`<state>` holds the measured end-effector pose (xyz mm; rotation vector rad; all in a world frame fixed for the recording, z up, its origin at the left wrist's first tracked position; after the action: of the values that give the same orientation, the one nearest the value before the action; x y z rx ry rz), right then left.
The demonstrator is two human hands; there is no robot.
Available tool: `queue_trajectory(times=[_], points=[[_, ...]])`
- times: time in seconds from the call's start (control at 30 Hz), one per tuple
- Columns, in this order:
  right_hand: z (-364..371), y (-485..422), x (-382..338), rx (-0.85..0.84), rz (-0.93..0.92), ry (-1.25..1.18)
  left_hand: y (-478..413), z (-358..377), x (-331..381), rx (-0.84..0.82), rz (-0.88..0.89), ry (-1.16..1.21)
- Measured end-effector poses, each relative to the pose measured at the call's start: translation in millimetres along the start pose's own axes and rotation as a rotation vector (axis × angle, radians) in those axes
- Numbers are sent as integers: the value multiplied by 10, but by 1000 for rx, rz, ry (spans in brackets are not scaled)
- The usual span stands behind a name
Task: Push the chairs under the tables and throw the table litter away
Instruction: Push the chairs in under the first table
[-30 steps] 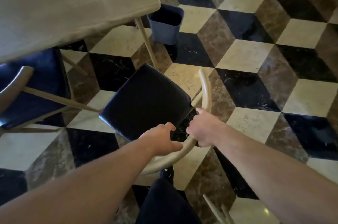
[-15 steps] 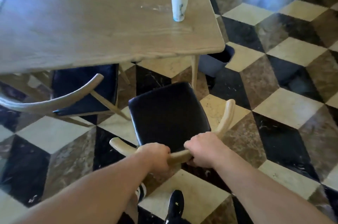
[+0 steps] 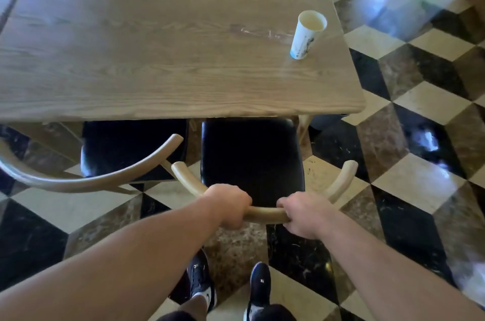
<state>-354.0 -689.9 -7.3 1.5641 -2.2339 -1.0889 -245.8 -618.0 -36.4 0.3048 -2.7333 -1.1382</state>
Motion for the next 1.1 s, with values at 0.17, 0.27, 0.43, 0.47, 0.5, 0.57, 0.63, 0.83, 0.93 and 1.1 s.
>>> queue_trajectory(times=[0.17, 0.27, 0.43, 0.47, 0.5, 0.57, 0.63, 0.83, 0.93, 1.1], points=[[-295, -352, 150, 51, 0, -15, -299, -275, -279, 30, -15, -26], [-400, -521, 277, 64, -20, 12, -481, -420, -353, 48, -16, -47], [-448, -746, 441, 99, -61, 58, -754, -514, -399, 44, -5, -72], [-454, -793, 474, 105, -64, 69, -805, -521, -415, 45, -8, -70], [-463, -842, 502, 112, -67, 79, -850, -521, -433, 42, -13, -67], [-478, -934, 557, 129, -66, 101, -932, -517, -466, 38, -23, -66], [-481, -1000, 603, 125, -53, 111, -1005, -506, -485, 54, -35, -54], [-418, -1090, 634, -5, 49, 97, -841, -500, -843, 321, -22, -7], [-478, -1238, 376, -94, 60, 12, -458, -472, -1547, 467, -175, 72], [-702, -1737, -522, 63, -46, -184, 166, 41, -2807, 404, -532, 249]])
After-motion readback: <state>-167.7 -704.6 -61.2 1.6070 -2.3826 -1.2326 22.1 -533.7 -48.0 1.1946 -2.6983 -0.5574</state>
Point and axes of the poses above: each hand's wrist, its own y-axis away from the middle knuckle, its own z-axis out of the palm, x = y × z, the point moved 10 cm from there along -y, towards the middle knuckle, and after that the axes turned 10 degrees about -z, right-handed, at the moved point
